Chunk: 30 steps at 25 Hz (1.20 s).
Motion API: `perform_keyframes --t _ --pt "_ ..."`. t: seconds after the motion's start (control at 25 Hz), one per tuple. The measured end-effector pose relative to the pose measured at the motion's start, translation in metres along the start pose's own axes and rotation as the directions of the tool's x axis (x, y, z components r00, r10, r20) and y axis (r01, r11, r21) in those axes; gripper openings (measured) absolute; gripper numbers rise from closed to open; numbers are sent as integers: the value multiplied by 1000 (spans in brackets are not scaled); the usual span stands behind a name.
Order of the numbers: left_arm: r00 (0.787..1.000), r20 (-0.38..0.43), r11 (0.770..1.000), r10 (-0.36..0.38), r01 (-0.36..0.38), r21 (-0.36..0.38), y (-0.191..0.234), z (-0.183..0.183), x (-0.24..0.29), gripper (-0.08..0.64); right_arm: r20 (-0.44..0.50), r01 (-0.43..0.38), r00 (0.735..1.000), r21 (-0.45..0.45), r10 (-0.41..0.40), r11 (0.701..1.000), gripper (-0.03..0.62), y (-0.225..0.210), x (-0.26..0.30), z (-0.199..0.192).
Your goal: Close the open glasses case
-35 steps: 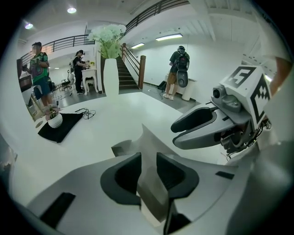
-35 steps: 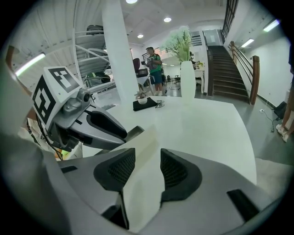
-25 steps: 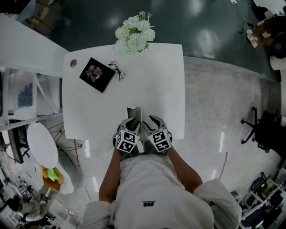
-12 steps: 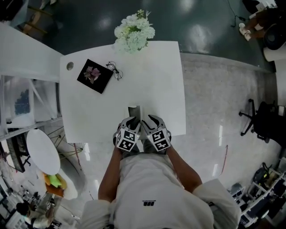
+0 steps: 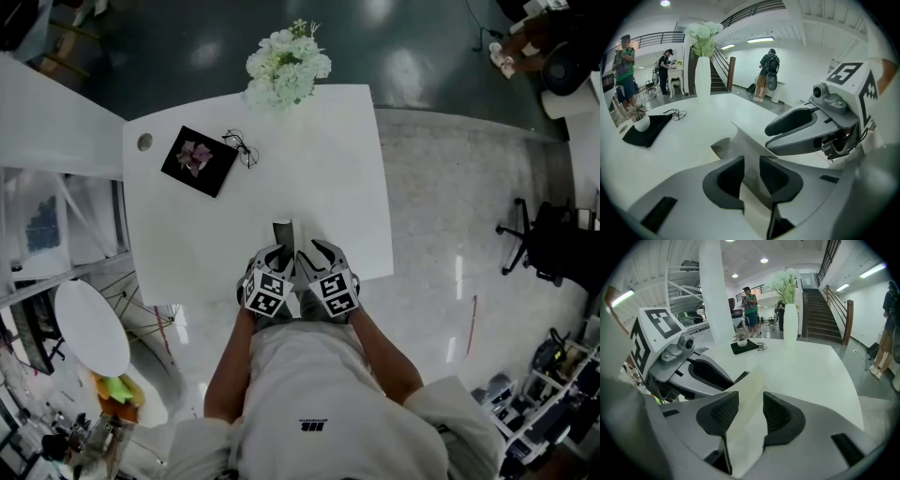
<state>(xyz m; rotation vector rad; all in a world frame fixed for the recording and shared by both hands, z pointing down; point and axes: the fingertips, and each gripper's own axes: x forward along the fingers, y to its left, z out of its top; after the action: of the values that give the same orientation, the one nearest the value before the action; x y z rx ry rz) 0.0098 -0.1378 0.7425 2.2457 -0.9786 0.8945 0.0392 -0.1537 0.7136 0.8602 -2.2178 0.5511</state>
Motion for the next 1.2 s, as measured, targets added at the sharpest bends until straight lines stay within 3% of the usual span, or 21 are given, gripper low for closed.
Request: perform_keyframes --t 1.2 --pt "998 -16 998 55 -55 -13 27 -31 -20 103 -5 18 1000 -19 -18 1000 163 29 16 9"
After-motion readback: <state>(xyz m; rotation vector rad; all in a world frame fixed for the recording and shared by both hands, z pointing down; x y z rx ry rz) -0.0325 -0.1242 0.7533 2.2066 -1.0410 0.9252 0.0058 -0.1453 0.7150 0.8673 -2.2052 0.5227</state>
